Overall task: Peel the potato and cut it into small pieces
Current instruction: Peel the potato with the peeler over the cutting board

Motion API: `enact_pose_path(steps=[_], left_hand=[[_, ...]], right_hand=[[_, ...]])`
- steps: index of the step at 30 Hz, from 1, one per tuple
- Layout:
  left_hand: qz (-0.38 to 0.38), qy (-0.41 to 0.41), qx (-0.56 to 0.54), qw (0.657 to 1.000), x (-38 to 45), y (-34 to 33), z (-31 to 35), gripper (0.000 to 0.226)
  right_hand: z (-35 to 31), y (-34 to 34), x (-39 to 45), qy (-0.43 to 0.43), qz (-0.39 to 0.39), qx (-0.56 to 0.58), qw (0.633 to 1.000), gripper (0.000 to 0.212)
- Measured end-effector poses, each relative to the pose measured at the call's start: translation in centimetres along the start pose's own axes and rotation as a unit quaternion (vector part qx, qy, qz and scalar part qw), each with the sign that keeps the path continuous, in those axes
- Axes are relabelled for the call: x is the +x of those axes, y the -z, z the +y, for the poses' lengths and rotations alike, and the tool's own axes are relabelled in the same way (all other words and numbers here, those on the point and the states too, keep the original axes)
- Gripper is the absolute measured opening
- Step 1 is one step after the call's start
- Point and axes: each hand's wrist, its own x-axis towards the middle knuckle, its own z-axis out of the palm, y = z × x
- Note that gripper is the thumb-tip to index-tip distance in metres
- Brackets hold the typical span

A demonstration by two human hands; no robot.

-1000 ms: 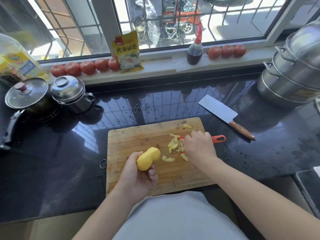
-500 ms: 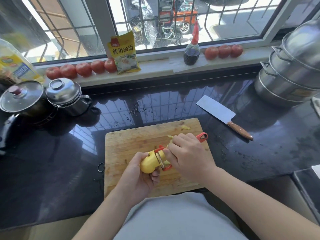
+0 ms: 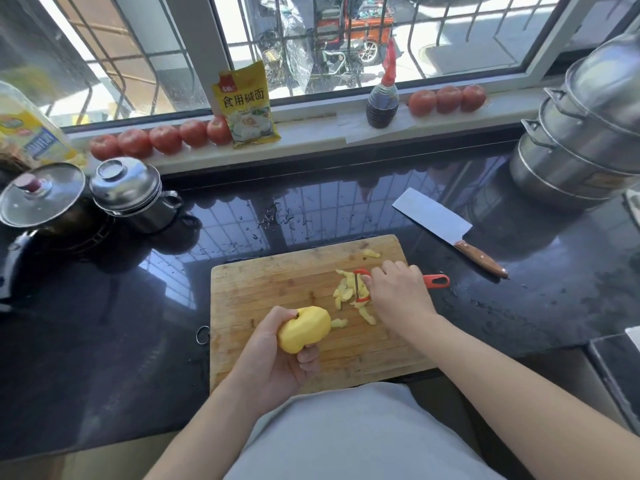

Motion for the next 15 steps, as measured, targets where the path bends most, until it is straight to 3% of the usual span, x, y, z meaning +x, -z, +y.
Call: enact_pose_path(steps=[3,5,7,10,13,14,15], left_hand=[[0.02,0.0,-0.002,1.0,0.2,0.1,0.1,0.027],[0.048,-0.004,-0.009,0.999,0.5,0.2,0.0,0.028],[0.069,-0.008,-0.024,0.997,0.8,0.2,0.0,0.031],[0.093,-0.026,-0.054,0.994,1.2,0.7,0.1,0.033],[0.101,-0.042,-0.083,0.991,1.3,1.2,0.2,0.04],[0.102,-0.044,-0.087,0.99,1.2,1.3,0.3,0.041],[0.102,-0.045,-0.086,0.99,1.2,1.3,0.3,0.042]], right_hand=[[-0.7,0.4,-0.7,0.002,0.015,-0.008,1.0,0.036],[-0.9,0.6,-0.9,0.005,-0.032,-0.019,0.999,0.029],[-0.9,0.8,-1.2,0.004,-0.085,-0.018,0.996,0.039],[-1.4,2.9,-1.0,0.005,0.001,0.018,1.0,0.056],[-2.1,3.9,-1.1,-0.063,0.129,0.188,0.972,0.044],[-2.0,3.8,-1.4,-0.07,0.149,0.223,0.961,0.037],[-1.9,3.5,-1.5,-0.06,0.123,0.196,0.971,0.03]])
